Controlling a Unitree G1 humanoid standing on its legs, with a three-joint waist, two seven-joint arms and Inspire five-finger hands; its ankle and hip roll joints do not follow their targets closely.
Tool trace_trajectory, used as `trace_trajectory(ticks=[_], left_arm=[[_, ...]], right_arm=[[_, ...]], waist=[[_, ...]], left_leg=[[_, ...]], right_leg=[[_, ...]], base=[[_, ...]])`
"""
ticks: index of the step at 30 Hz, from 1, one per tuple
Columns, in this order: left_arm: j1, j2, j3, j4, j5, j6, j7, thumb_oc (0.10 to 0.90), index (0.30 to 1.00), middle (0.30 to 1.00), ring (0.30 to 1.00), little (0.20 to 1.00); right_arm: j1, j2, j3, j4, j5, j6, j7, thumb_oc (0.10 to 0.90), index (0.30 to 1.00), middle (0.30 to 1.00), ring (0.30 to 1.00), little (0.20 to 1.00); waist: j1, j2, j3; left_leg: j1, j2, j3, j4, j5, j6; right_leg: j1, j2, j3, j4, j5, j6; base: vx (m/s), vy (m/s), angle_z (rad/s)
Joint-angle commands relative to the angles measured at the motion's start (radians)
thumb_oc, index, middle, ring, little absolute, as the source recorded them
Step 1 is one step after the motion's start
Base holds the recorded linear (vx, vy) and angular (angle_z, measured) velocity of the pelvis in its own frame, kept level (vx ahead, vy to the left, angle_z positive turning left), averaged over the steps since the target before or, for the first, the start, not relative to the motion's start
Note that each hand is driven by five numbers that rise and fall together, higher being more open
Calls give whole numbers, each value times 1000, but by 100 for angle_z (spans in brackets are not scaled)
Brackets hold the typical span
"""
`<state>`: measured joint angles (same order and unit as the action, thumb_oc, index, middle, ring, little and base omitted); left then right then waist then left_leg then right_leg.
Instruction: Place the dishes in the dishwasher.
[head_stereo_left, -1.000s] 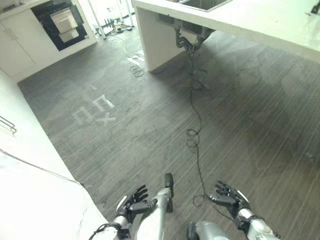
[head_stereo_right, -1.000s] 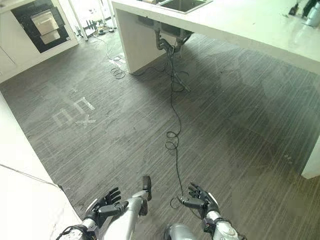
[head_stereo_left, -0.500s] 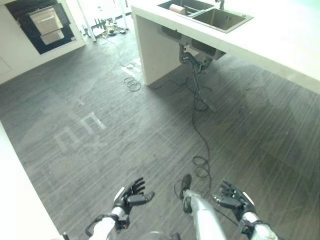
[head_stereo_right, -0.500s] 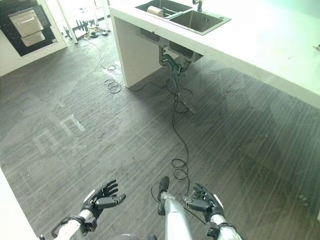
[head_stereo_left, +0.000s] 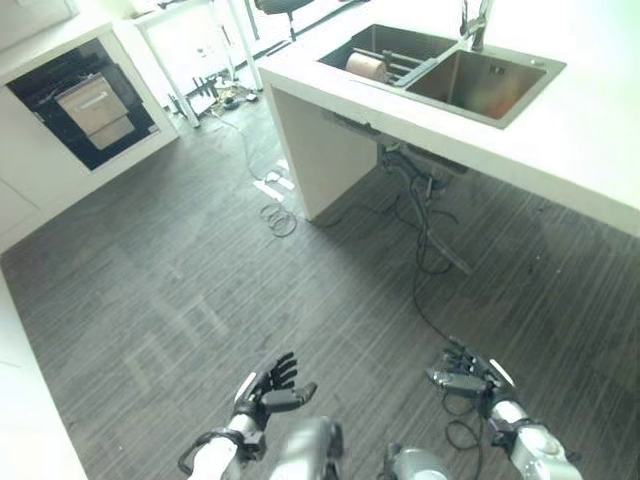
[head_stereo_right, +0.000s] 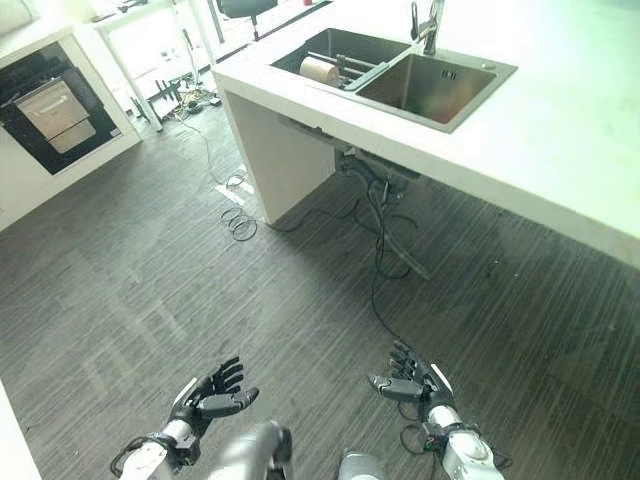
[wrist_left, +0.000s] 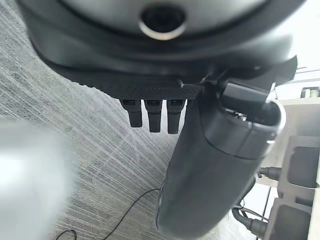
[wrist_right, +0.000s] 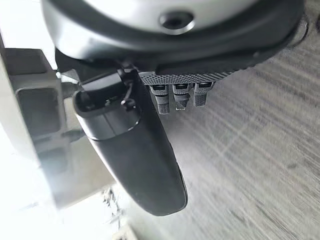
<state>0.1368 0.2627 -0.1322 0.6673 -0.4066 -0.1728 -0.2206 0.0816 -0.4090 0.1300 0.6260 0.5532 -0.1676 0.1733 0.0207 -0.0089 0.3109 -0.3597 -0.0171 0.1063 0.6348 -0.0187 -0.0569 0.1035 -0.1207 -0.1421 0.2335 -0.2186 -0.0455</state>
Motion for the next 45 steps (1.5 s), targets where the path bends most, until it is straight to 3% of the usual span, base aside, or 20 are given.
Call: trace_trajectory(ticks=[1,4,8,9,10,12,14,17,20,23,25,30,32,34,36,38,40,41,43,45], left_arm=[[-5,31,6,-63,10,-68,-30,800,900,900,900,900],[29,30,14,-71,15,-98,-56,800,900,900,900,900],[27,32,17,-38,36,-118,-94,800,900,900,900,900],[8,48,10,-24,48,-117,-99,800,900,900,900,900],[-28,80,-13,-15,74,-112,-96,800,900,900,900,900],[-60,103,-35,21,69,-99,-52,800,900,900,900,900],[-66,102,-34,31,60,-103,-51,800,900,900,900,900],[-61,100,-38,10,67,-97,-29,800,900,900,900,900],[-50,91,-37,4,59,-100,-5,800,900,900,900,900],[-37,75,-50,9,88,-118,26,800,900,900,900,900],[-29,72,-49,17,98,-124,41,800,900,900,900,900],[-2,69,-27,10,67,-115,67,800,900,900,900,900],[5,66,-27,-6,54,-103,70,800,900,900,900,900],[7,62,-25,-14,53,-98,77,800,900,900,900,900],[8,66,-22,-22,45,-85,77,800,900,900,900,900],[3,69,-20,-21,52,-73,71,800,900,900,900,900],[11,52,-11,15,73,-88,87,800,900,900,900,900],[17,40,-7,45,83,-103,102,800,900,900,900,900],[15,22,-12,103,76,-118,122,800,900,900,900,900],[2,14,-13,131,85,-115,127,800,900,900,900,900]], right_arm=[[-14,-32,13,-62,1,-56,-19,800,900,900,900,900],[-17,-31,27,-45,-3,-58,-34,800,900,900,900,900],[-14,-33,-5,-4,17,-70,-32,800,900,900,900,900],[-3,-20,-16,4,31,-69,-37,800,900,900,900,900],[4,-2,-26,5,27,-70,-47,800,900,900,900,900],[1,10,-7,26,25,-77,-34,800,900,900,900,900],[-2,12,5,32,20,-88,-33,800,900,900,900,900],[-1,5,-4,38,37,-85,-21,800,900,900,900,900],[-16,-8,-1,64,19,-105,5,800,900,900,900,900],[-29,-7,-5,74,-5,-96,16,800,900,900,900,900],[-29,-6,-5,77,-19,-90,21,800,900,900,900,900],[-48,-20,24,83,-49,-50,6,800,900,900,900,900],[-56,-37,31,92,-63,-45,6,800,900,900,900,900],[-61,-55,30,108,-63,-47,6,800,900,900,900,900],[-66,-67,28,125,-67,-43,9,800,900,900,900,900],[-65,-68,27,147,-63,-42,2,800,900,900,900,900],[-74,-59,28,191,-75,-29,17,800,900,900,900,900],[-83,-52,25,231,-88,-13,13,800,900,900,900,900],[-110,-37,41,333,-96,-4,-3,800,900,900,900,900],[-122,-29,29,401,-75,11,-2,800,900,900,900,900]], waist=[[15,19,-10],[78,25,17],[77,40,-13],[67,41,-30],[33,59,-31],[6,86,-19],[-11,84,-10],[-27,73,1],[-43,52,-1],[-79,24,-20],[-84,29,-25],[-66,39,-41],[-53,40,-44],[-34,22,-30],[-23,18,-13],[-8,11,-5],[24,14,1],[41,22,-2],[61,51,-5],[61,59,-17]], left_leg=[[184,17,40,-321,94,-26],[-2,98,-44,-335,119,-46],[66,86,-69,-335,20,-21],[111,65,-65,-335,-18,2],[182,32,-50,-335,-72,61],[252,11,-25,-335,-128,118],[271,4,-27,-335,-148,130],[299,-11,-43,-335,-176,128],[329,-33,-50,-335,-216,123],[378,-87,-86,-335,-290,129],[406,-79,-97,-335,-307,123],[485,-26,-77,-335,-284,77],[520,-4,-83,-335,-132,34],[432,-1,-88,-159,-12,-1],[332,9,-73,-1,3,-13],[241,-11,-70,14,7,2],[245,-63,-90,-146,-52,43],[265,-61,-110,-333,-23,43],[187,-53,-157,-335,-50,32],[178,-49,-153,-335,-92,38]], right_leg=[[-95,39,-23,66,-1,65],[-37,46,10,66,-41,75],[21,7,6,66,-69,106],[46,-9,-15,66,-50,120],[50,-40,-65,172,95,156],[-116,-63,-101,468,177,147],[-166,-16,-112,447,163,142],[-188,29,-143,251,148,133],[-243,14,-154,66,186,145],[-407,-50,-78,66,242,192],[-413,-60,-60,66,257,188],[-352,-38,-93,66,193,143],[-322,-22,-87,66,152,113],[-283,-20,-61,66,119,87],[-248,-9,-48,66,99,67],[-224,-4,-33,66,84,64],[-204,24,6,66,66,84],[-195,43,19,66,45,89],[-185,84,43,66,23,91],[-196,80,29,66,21,96]], base=[[408,242,-45],[457,352,-55],[494,591,-69],[545,773,63],[519,846,69],[323,631,58],[160,142,-10],[185,-42,15],[217,-88,-29],[413,-164,-10],[421,-226,22],[372,-254,0],[289,-237,-31],[233,-265,-17],[150,-197,-30],[165,-112,-44],[296,4,-55],[268,92,-118],[198,135,-125],[53,99,-80]])
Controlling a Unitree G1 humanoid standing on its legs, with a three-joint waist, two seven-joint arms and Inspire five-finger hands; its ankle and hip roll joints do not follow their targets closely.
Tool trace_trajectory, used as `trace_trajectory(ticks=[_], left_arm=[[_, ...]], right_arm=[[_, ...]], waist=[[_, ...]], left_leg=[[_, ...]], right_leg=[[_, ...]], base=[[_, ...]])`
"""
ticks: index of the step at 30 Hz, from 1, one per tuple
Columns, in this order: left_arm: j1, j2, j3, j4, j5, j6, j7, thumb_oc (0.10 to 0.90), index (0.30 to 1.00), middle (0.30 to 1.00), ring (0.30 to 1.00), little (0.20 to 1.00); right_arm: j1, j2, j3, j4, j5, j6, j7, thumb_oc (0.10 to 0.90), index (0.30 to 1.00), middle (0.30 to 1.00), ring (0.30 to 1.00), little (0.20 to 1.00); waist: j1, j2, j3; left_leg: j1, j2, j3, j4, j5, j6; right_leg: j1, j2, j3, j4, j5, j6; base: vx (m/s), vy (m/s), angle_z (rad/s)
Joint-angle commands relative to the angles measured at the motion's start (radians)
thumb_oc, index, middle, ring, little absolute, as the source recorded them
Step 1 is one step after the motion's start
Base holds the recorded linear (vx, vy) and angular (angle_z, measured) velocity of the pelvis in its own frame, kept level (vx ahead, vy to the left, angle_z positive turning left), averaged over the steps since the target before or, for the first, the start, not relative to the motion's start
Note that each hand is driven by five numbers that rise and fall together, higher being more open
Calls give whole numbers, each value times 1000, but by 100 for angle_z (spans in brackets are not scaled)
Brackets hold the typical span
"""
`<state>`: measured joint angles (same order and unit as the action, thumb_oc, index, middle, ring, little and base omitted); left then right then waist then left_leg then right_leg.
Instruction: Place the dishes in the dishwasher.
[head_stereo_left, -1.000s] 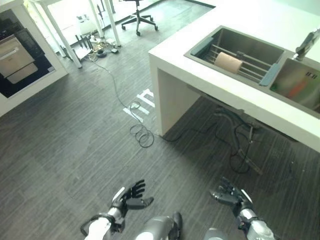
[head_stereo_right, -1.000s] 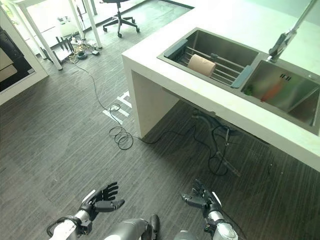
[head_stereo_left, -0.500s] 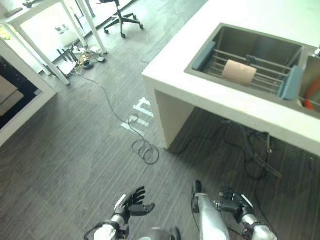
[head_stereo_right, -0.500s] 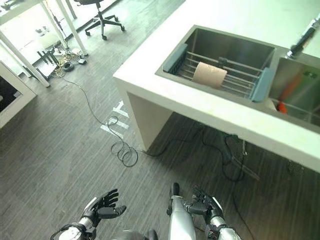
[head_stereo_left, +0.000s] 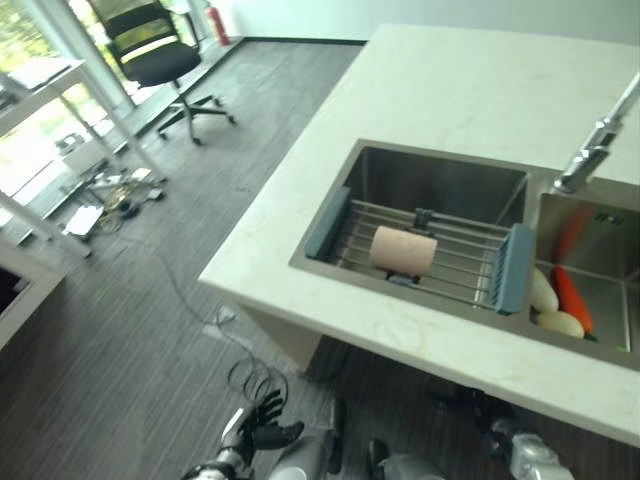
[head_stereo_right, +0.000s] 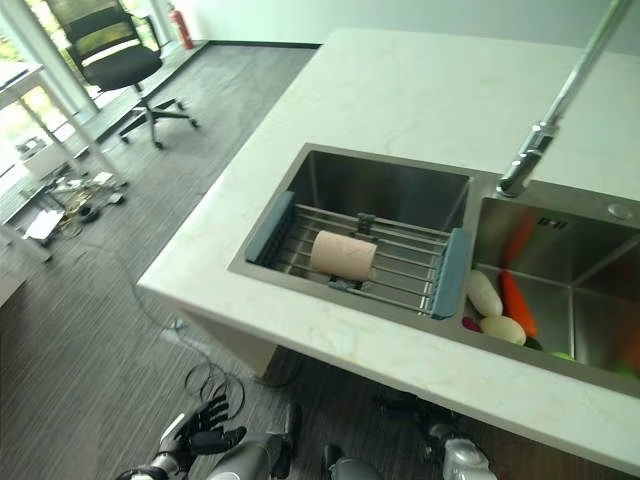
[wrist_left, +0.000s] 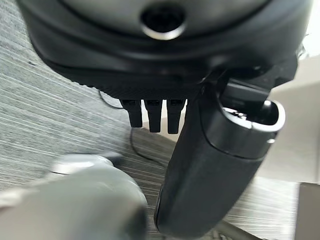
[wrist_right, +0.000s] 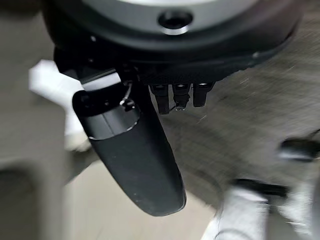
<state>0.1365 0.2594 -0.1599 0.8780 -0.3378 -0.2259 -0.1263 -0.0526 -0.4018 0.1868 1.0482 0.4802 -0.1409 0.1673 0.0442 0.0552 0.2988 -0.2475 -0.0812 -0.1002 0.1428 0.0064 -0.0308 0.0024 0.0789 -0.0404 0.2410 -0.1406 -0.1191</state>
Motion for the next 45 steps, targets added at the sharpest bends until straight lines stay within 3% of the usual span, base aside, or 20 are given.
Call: trace_trajectory(ticks=[1,4,7,16,20,22,23,24,25,27,29,31,33,35,36,38,41,42,44,45], left_arm=[[-7,11,14,-65,22,-54,41,800,900,900,900,900],[-37,-10,28,42,11,-36,48,800,900,900,900,900],[-49,-21,38,100,-3,-33,39,800,900,900,900,900],[-72,-13,42,222,13,23,8,800,900,900,900,900],[-73,-17,58,255,-55,71,-23,800,900,900,900,900],[-74,-13,70,267,-70,79,-6,800,900,900,900,900],[-79,-10,71,275,-84,80,3,800,900,900,900,900],[-85,-8,69,289,-101,76,8,800,900,900,900,900],[-92,-12,77,312,-152,69,25,800,900,900,900,900],[-97,-10,114,330,-300,53,57,800,900,900,900,900],[-92,9,196,330,-400,23,57,800,900,900,900,900],[-92,37,284,303,-460,-57,117,800,900,900,900,900],[-91,59,320,268,-464,-111,173,800,900,900,900,900],[-87,78,350,221,-432,-154,240,800,900,900,900,900],[-76,102,384,136,-397,-195,349,800,900,900,900,900],[-70,139,430,85,-282,-206,402,800,900,900,900,900],[-56,251,501,12,-86,-180,531,800,900,900,900,900],[-39,318,547,-3,-9,-172,589,800,900,900,900,900],[-7,469,639,1,201,-95,742,800,900,900,900,900],[36,606,694,1,363,-45,885,800,900,900,900,900]], right_arm=[[6,-31,-38,17,24,11,14,800,900,900,900,900],[12,5,-116,146,111,101,20,800,900,900,900,900],[21,11,-157,192,114,109,19,800,900,900,900,900],[35,19,-196,234,73,60,47,800,900,900,900,900],[9,34,-185,218,76,4,39,800,900,900,900,900],[2,41,-184,192,71,4,40,800,900,900,900,900],[1,42,-185,184,77,5,39,800,900,900,900,900],[2,41,-188,181,86,7,41,800,900,900,900,900],[4,39,-193,183,91,13,48,800,900,900,900,900],[3,38,-194,190,73,12,40,800,900,900,900,900],[-4,40,-192,205,39,23,26,800,900,900,900,900],[1,44,-201,229,-27,54,30,800,900,900,900,900],[1,40,-196,252,-36,44,43,800,900,900,900,900],[9,35,-196,245,-53,35,57,800,900,900,900,900],[16,17,-204,228,23,64,34,800,900,900,900,900],[24,3,-235,235,39,85,41,800,900,900,900,900],[39,-4,-249,265,-33,60,47,800,900,900,900,900],[42,-8,-249,268,-11,54,59,800,900,900,900,900],[40,-2,-231,263,-12,40,64,800,900,900,900,900],[36,2,-212,240,-8,56,50,800,900,900,900,900]], waist=[[35,1,-9],[11,13,-25],[-3,19,-33],[-31,13,-53],[-21,19,-51],[-30,41,-28],[-37,43,-12],[-41,42,-1],[-45,43,6],[-56,42,13],[-57,29,14],[-39,8,-3],[-21,-5,-18],[-14,-7,-35],[-8,5,-45],[-1,16,-58],[19,36,-64],[29,41,-70],[42,48,-79],[46,52,-83]], left_leg=[[65,16,51,157,-128,13],[64,17,59,157,-155,22],[69,20,73,157,-163,26],[100,21,113,157,-197,47],[111,44,148,157,-207,57],[129,63,140,157,-216,75],[135,58,127,157,-221,86],[138,51,117,157,-222,94],[144,51,110,157,-221,93],[158,46,98,157,-230,89],[172,47,104,157,-247,78],[170,65,123,157,-249,58],[170,98,151,157,-245,41],[166,128,170,157,-240,17],[159,160,174,157,-228,-7],[137,171,171,157,-211,-20],[126,165,136,157,-205,-23],[122,162,123,157,-203,-23],[125,157,111,157,-207,-20],[133,160,112,157,-216,-18]], right_leg=[[-103,-122,-81,59,-55,172],[-124,-129,-88,59,-48,180],[-129,-133,-87,59,-46,183],[-117,-139,-78,59,-51,189],[-71,-139,-150,59,-48,185],[-59,-123,-188,86,45,207],[-102,-130,-172,162,64,215],[-134,-147,-161,201,74,218],[-143,-185,-154,156,84,222],[-131,-212,-130,59,106,229],[-177,-267,-104,59,116,245],[-172,-294,-116,59,64,264],[-165,-313,-144,59,49,274],[-153,-315,-160,59,18,271],[-129,-305,-165,59,-19,258],[-132,-308,-170,59,-29,252],[-118,-307,-160,59,-49,245],[-114,-308,-160,59,-52,247],[-103,-311,-162,59,-57,251],[-95,-310,-157,59,-62,255]], base=[[-4,81,-103],[31,116,-38],[46,117,-37],[35,88,-13],[-20,90,-24],[-14,48,-70],[-77,10,-31],[-85,-95,2],[-41,-150,11],[-9,-198,13],[-12,-246,18],[43,-313,5],[35,-269,1],[53,-185,51],[39,-79,55],[25,-5,-15],[38,25,6],[78,-10,-4],[59,-16,8],[16,-38,9]])
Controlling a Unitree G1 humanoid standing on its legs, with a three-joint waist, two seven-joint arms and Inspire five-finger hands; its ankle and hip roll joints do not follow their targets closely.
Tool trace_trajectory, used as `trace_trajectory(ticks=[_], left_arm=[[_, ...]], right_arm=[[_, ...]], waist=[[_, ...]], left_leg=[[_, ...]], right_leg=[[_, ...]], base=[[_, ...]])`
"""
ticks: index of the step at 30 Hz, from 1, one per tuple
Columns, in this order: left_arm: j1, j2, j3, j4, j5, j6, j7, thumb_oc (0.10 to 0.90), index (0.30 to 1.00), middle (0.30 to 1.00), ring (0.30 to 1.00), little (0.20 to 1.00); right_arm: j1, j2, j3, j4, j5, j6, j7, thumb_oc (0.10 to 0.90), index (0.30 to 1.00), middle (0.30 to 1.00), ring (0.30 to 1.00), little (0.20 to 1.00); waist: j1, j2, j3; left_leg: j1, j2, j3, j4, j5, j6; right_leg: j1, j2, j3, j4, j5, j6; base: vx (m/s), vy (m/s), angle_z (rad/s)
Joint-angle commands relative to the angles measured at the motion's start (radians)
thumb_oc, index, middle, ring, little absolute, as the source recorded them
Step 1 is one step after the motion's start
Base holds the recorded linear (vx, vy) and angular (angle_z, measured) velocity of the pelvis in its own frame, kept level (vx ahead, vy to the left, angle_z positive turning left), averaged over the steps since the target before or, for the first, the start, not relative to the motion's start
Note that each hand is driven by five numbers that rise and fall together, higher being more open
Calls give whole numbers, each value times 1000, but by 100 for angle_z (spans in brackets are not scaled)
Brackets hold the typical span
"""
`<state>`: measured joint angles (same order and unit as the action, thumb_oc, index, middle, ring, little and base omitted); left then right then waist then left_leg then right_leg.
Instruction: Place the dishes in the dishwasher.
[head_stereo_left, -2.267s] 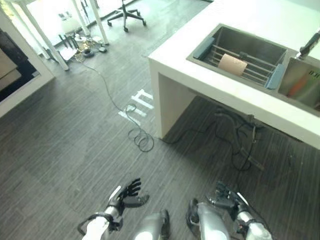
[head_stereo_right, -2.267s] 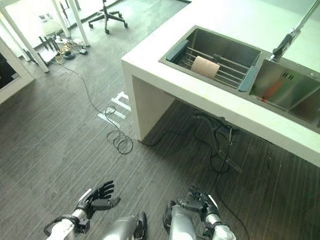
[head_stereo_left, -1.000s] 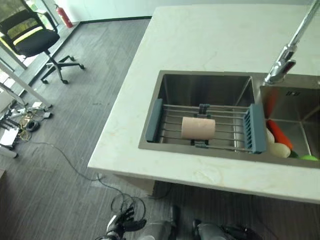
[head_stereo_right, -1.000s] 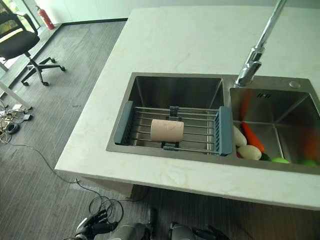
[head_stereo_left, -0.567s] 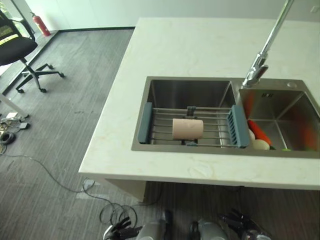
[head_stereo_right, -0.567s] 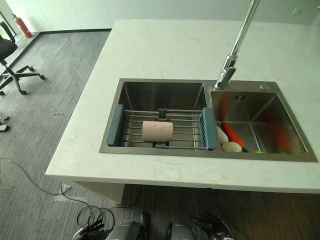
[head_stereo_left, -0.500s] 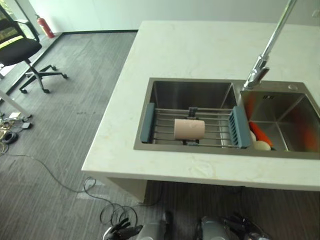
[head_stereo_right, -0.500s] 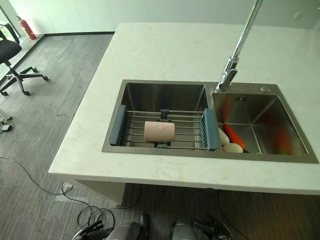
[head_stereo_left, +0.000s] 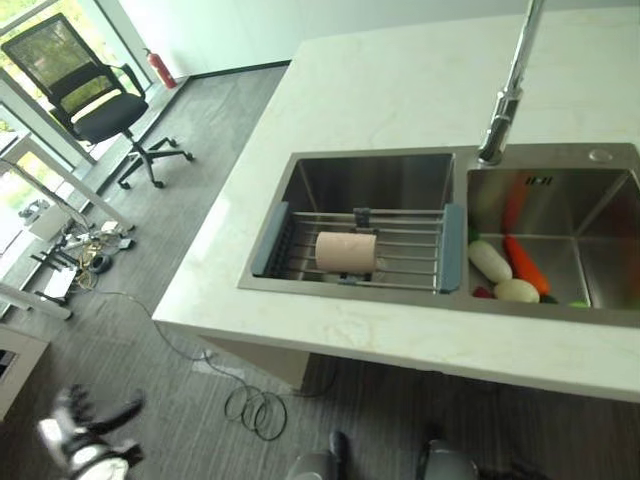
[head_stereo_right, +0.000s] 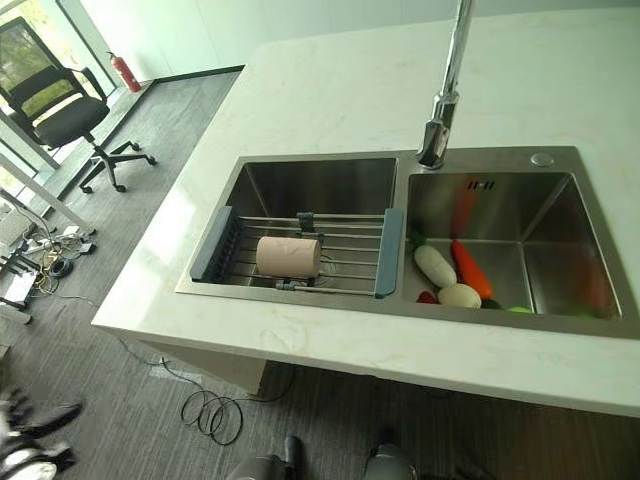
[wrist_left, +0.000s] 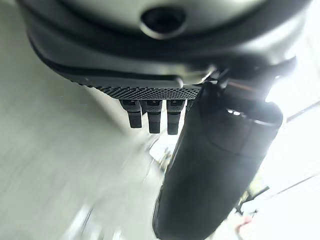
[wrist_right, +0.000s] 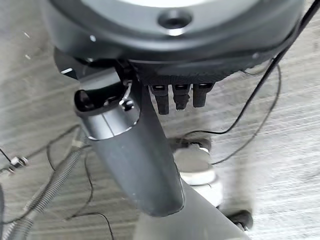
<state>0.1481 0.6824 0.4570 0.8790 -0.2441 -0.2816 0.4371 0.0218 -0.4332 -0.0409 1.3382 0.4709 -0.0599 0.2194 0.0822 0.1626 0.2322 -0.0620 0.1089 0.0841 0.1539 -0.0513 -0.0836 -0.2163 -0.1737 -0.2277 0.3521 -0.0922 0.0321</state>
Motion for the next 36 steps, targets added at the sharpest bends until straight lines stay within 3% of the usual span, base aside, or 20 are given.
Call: trace_trajectory(ticks=[1,2,3,4,5,6,7,11,21,25,36], left_arm=[[51,277,134,-15,249,-36,363,800,900,900,900,900],[63,353,192,-41,228,-90,348,800,900,900,900,900],[53,428,240,-71,173,-213,288,800,900,900,900,900],[-29,522,255,-200,-84,-391,24,800,900,900,900,900],[-139,537,196,-433,-298,-349,-195,800,900,900,900,900],[-171,534,165,-480,-331,-357,-255,800,900,900,900,900],[-261,526,81,-660,-389,-247,-392,800,900,900,900,900],[-388,497,-59,-802,-390,-105,-565,800,900,900,900,900],[-626,433,-382,-844,-272,104,-720,800,900,900,900,900],[-702,391,-532,-817,-119,198,-813,800,900,900,900,900],[-776,375,-663,-783,33,194,-836,800,900,900,900,900]], right_arm=[[-38,35,34,-75,11,-3,-19,800,900,900,900,900],[-36,36,55,-90,27,10,-31,800,900,900,900,900],[-34,37,67,-91,46,19,-39,800,900,900,900,900],[-41,44,86,-74,77,27,-45,800,900,900,900,900],[-45,54,83,-52,90,29,-42,800,900,900,900,900],[-47,57,80,-44,90,28,-38,800,900,900,900,900],[-51,67,72,-35,93,27,-30,800,900,900,900,900],[-50,73,55,-34,103,42,-23,800,900,900,900,900],[-22,68,19,-28,129,51,-33,800,900,900,900,900],[6,61,0,-31,127,47,-21,800,900,900,900,900],[10,58,17,-71,176,19,-7,800,900,900,900,900]], waist=[[12,-52,-22],[12,-53,-28],[13,-53,-33],[14,-56,-47],[14,-60,-57],[13,-61,-59],[3,-66,-65],[-20,-71,-70],[-95,-75,-62],[-141,-73,-42],[-179,-57,-11]], left_leg=[[-52,-29,-72,146,-161,38],[-54,-30,-73,146,-157,39],[-45,-27,-71,146,-165,38],[-45,-21,-65,146,-165,34],[-42,-16,-61,146,-169,28],[-41,-15,-60,146,-171,27],[-36,-10,-51,146,-173,22],[-31,-4,-37,146,-173,22],[-21,11,16,146,-172,17],[-23,8,41,146,-165,17],[-37,-24,46,146,-162,32]], right_leg=[[126,-55,35,-52,-110,104],[124,-53,38,-52,-106,105],[134,-53,36,-52,-111,108],[136,-55,29,-52,-112,109],[143,-54,23,-52,-121,111],[144,-53,24,-52,-123,111],[146,-47,31,-52,-124,115],[142,-34,51,-52,-121,118],[118,-14,103,-52,-104,126],[99,-8,128,-52,-90,127],[62,-9,171,-52,-69,126]], base=[[10,-65,5],[12,-92,7],[14,-132,3],[43,-172,2],[24,-153,7],[36,-153,8],[25,-108,5],[26,-73,-21],[26,-28,-25],[40,-11,-19],[20,18,-12]])
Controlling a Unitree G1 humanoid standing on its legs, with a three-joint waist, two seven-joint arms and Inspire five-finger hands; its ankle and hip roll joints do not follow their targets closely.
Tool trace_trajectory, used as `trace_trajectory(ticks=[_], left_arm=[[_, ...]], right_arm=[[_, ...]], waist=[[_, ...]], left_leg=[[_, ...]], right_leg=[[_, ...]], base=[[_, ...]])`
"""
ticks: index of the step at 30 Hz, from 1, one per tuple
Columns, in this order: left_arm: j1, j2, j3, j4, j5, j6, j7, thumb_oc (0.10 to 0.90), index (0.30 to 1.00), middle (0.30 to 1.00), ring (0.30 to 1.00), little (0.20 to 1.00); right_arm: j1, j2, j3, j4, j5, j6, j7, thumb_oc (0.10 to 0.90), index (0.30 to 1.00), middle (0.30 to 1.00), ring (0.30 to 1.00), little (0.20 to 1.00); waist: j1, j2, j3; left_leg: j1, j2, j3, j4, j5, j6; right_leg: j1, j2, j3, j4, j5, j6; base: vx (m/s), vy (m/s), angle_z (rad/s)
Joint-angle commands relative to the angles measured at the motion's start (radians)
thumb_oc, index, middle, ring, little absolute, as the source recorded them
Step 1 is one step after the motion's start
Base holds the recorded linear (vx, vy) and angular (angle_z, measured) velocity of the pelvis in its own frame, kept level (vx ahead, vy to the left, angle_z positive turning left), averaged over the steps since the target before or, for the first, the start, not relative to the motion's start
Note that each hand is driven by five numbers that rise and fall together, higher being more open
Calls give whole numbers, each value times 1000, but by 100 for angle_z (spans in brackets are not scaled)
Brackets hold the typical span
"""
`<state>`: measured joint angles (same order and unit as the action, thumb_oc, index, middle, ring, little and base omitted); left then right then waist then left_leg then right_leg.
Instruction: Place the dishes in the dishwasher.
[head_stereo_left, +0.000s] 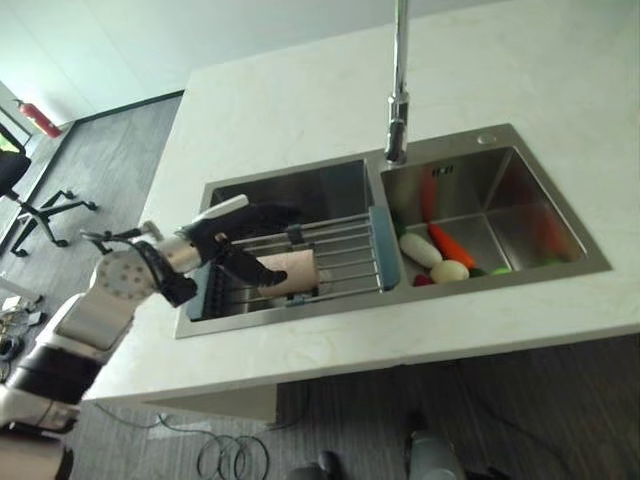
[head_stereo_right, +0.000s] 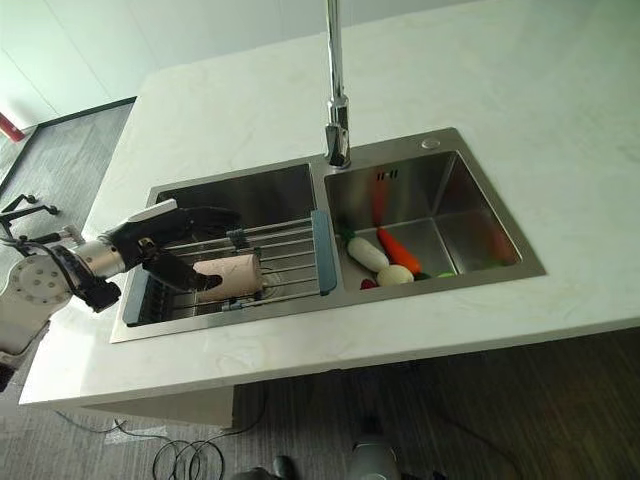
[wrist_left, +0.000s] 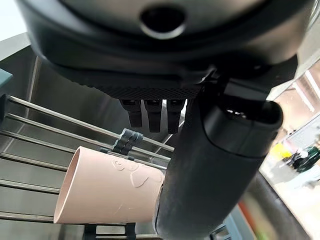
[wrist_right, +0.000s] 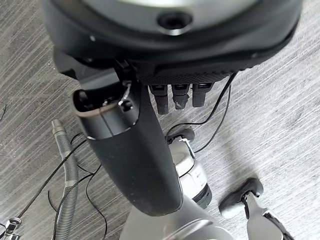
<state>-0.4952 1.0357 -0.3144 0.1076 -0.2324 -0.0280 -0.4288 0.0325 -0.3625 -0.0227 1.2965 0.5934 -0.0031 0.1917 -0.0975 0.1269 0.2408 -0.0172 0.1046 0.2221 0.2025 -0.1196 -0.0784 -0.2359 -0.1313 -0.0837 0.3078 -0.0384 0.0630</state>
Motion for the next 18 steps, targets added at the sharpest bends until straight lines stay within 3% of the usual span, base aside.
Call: trace_trajectory(ticks=[1,9,18], left_arm=[[-138,23,103,-10,42,-65,31,800,900,900,900,900],[-194,56,39,-5,191,-60,42,800,900,900,900,900],[-212,76,2,-19,238,12,-7,800,900,900,900,900]], right_arm=[[-1,-13,-2,-32,55,-43,22,800,900,900,900,900],[6,-22,-13,-49,41,-44,10,800,900,900,900,900],[1,-31,-28,-81,64,-44,-3,800,900,900,900,900]], waist=[[-2,-20,-16],[-25,-4,5],[-32,-3,44]], left_leg=[[-83,-22,-91,97,-94,28],[-91,-40,-81,97,-96,35],[-113,-58,-87,97,-92,46]], right_leg=[[78,-52,30,-8,-121,96],[57,-58,53,-8,-109,103],[30,-60,68,-8,-95,108]], base=[[-4,28,-4],[-7,44,-16],[-18,15,-6]])
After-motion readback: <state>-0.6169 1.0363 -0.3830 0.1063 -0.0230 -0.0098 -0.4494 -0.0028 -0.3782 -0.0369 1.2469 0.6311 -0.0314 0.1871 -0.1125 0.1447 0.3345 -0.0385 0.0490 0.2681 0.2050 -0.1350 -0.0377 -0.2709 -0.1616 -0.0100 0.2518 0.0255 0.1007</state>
